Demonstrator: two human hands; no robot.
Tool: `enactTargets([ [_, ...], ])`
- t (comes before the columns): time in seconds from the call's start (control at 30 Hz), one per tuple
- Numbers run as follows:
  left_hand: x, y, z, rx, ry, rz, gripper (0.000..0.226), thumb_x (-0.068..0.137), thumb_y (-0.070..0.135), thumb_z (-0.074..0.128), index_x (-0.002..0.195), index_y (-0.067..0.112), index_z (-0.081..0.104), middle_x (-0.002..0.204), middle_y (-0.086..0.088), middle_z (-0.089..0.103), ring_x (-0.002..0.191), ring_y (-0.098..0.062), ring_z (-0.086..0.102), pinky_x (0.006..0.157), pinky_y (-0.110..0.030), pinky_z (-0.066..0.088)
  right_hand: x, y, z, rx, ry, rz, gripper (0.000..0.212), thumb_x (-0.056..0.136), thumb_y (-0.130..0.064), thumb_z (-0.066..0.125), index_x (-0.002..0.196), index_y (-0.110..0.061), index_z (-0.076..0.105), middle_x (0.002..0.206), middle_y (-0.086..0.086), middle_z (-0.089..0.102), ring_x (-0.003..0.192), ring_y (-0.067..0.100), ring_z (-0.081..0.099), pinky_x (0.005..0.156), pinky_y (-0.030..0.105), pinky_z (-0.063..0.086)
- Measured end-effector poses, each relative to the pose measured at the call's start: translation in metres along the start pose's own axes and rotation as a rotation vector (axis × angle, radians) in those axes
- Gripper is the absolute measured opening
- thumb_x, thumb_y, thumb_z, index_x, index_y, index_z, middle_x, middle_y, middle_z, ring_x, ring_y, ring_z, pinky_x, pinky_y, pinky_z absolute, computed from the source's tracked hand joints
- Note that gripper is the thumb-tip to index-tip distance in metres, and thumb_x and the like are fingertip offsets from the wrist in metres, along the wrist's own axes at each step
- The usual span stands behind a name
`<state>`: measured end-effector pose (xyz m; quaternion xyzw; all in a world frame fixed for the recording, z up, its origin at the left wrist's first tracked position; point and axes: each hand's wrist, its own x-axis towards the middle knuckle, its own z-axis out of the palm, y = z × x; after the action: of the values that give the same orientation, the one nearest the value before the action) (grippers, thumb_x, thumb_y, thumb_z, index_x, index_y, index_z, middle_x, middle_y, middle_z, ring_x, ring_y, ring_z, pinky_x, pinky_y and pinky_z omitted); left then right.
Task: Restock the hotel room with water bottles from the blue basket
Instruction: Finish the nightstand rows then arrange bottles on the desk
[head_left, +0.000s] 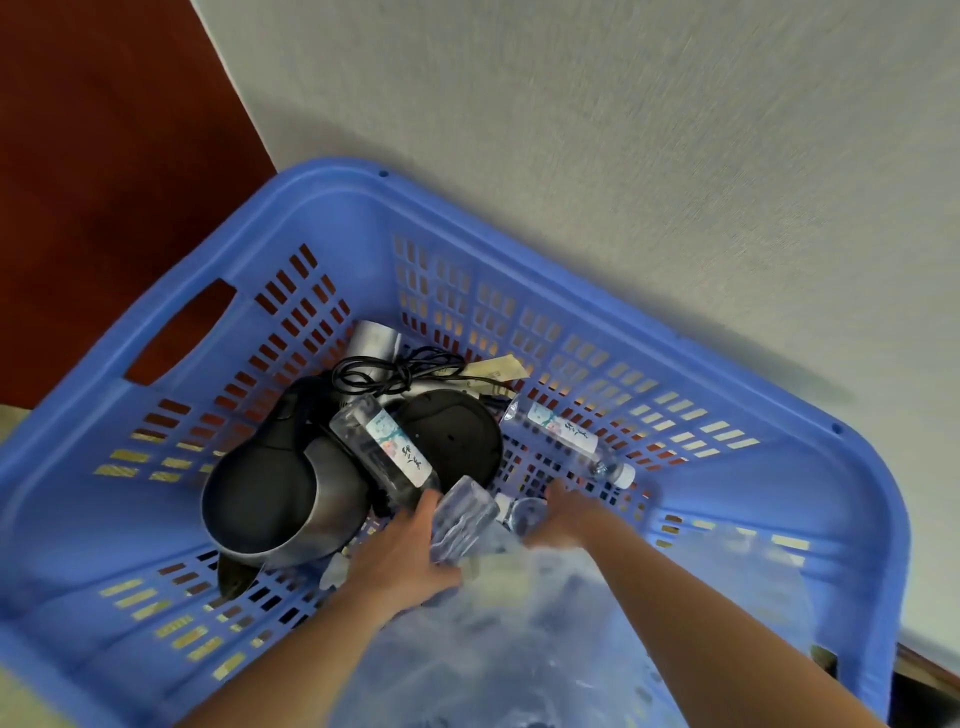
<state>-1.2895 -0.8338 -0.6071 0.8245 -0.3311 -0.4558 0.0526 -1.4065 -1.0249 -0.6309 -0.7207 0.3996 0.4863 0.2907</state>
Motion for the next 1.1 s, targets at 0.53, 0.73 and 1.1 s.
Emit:
enactTargets([
  [0.53,-0.039,-0.017,-0.044,-0.567,-0.002,-0.026,0.052,0.076,0.028,0.074,0.115,0.033,0.041,0.107,0.005,0.062,0.094,-0.014,0.063,0.084,-0.04,0.051,-0.062,0.019,0.001,0.174,0.405,-0.203,0.071,0.076,-0.039,0.075,0.137,-0.023,0.041,0.13,0.004,0.054,0.112,0.027,0.059,0.089,0.04,0.052],
  [0.73,-0.06,0.015,-0.075,-0.623,0.06,0.11,0.054,0.077,0.024,0.073,0.119,0.035,0.04,0.111,0.01,0.062,0.096,-0.005,0.06,0.075,-0.025,0.049,-0.104,0.019,-0.029,0.556,0.671,-0.231,0.061,0.079,-0.03,0.076,0.13,-0.017,0.045,0.121,0.009,0.055,0.107,0.031,0.057,0.075,0.033,0.039],
  [1.1,-0.123,0.066,-0.124,-0.755,0.08,0.216,0.049,0.072,0.025,0.072,0.113,0.032,0.045,0.079,-0.015,0.071,0.06,-0.024,0.061,0.059,-0.035,0.052,-0.22,0.022,-0.053,0.83,0.884,-0.331,0.051,0.078,-0.032,0.076,0.118,-0.024,0.044,0.092,-0.008,0.057,0.086,0.021,0.055,0.06,0.031,0.039],
])
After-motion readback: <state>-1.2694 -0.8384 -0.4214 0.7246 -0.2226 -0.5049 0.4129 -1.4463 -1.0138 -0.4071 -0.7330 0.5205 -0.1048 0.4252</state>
